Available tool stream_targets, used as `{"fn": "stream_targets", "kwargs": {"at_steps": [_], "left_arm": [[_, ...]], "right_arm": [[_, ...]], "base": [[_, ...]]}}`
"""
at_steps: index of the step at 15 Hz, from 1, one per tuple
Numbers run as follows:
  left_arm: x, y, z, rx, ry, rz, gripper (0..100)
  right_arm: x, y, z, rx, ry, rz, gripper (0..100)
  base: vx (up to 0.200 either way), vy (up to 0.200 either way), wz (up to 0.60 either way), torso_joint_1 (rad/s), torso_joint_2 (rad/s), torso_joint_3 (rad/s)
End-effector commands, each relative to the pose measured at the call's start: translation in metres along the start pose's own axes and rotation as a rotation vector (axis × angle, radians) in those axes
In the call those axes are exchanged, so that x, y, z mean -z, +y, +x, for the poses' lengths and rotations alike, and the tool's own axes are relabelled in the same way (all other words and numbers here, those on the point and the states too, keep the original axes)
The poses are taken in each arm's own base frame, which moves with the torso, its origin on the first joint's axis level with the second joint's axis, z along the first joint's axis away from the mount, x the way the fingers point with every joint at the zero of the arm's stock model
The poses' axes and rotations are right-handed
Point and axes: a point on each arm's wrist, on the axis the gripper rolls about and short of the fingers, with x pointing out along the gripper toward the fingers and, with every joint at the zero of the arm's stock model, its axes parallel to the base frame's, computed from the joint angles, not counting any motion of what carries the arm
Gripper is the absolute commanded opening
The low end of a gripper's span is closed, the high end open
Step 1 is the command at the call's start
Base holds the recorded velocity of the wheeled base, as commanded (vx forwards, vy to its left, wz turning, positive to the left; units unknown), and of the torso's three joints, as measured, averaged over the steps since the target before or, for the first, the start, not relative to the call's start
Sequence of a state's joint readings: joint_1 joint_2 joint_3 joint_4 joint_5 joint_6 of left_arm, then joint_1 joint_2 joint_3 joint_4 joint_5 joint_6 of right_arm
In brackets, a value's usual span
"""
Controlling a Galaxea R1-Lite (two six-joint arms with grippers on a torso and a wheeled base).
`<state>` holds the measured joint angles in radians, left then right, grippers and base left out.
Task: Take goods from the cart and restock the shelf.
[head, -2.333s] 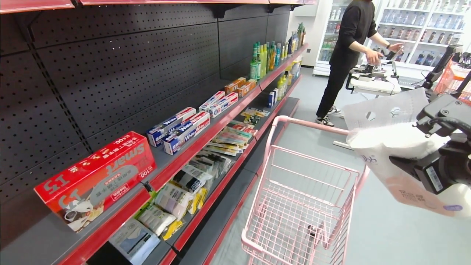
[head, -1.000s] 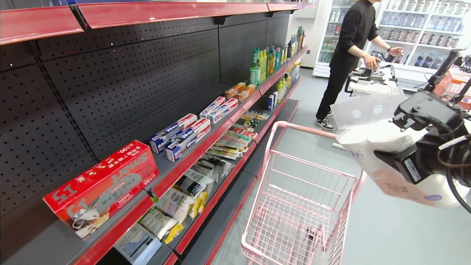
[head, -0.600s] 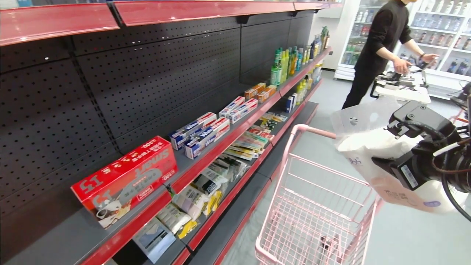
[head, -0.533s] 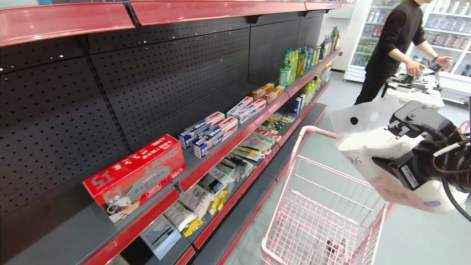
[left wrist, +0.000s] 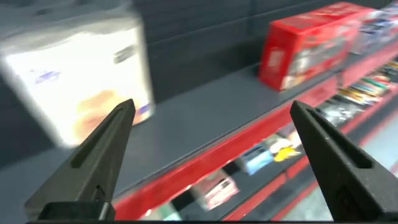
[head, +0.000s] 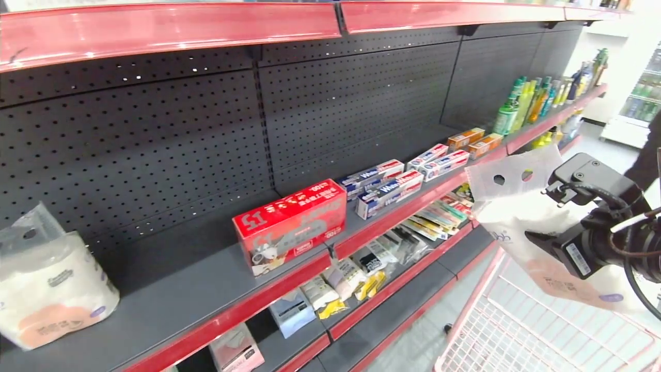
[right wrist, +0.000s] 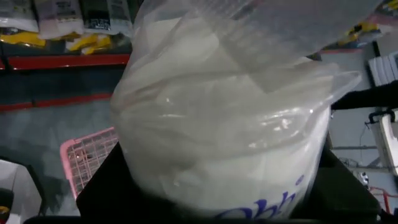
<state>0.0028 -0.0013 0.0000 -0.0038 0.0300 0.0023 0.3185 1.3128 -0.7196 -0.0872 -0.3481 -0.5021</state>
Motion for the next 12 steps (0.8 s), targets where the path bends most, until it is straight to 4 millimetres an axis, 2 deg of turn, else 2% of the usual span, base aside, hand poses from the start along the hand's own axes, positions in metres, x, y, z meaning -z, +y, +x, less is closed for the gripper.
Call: {"fn": "stream_targets", "kwargs": {"at_steps": [1, 8, 10, 12], "left_arm": [[0.000, 0.000, 0.000, -0.001, 0.001, -0.001, 100], [0.000, 0.000, 0.000, -0.001, 0.001, 0.001, 100], [0.000, 0.000, 0.000, -0.001, 0.001, 0.001, 100], [0.000, 0.000, 0.000, -0.001, 0.001, 0.001, 100]], "right_arm": [[0.002, 0.001, -0.001, -0.003, 0.005, -0.002, 0], [0.008, 0.001, 0.003, 0.006, 0.034, 0.006, 0], [0.013, -0.002, 0.000, 0.026, 0.040, 0.014, 0], [0.021, -0.009, -0.013, 0.055, 0.046, 0.011, 0]], "base": [[0.000, 0.000, 0.60, 0.002, 0.00, -0.007], [0.000, 0.000, 0.60, 0.000, 0.00, 0.000], [0.000, 0.000, 0.00, 0.000, 0.00, 0.000], [0.000, 0.000, 0.00, 0.000, 0.00, 0.000]]}}
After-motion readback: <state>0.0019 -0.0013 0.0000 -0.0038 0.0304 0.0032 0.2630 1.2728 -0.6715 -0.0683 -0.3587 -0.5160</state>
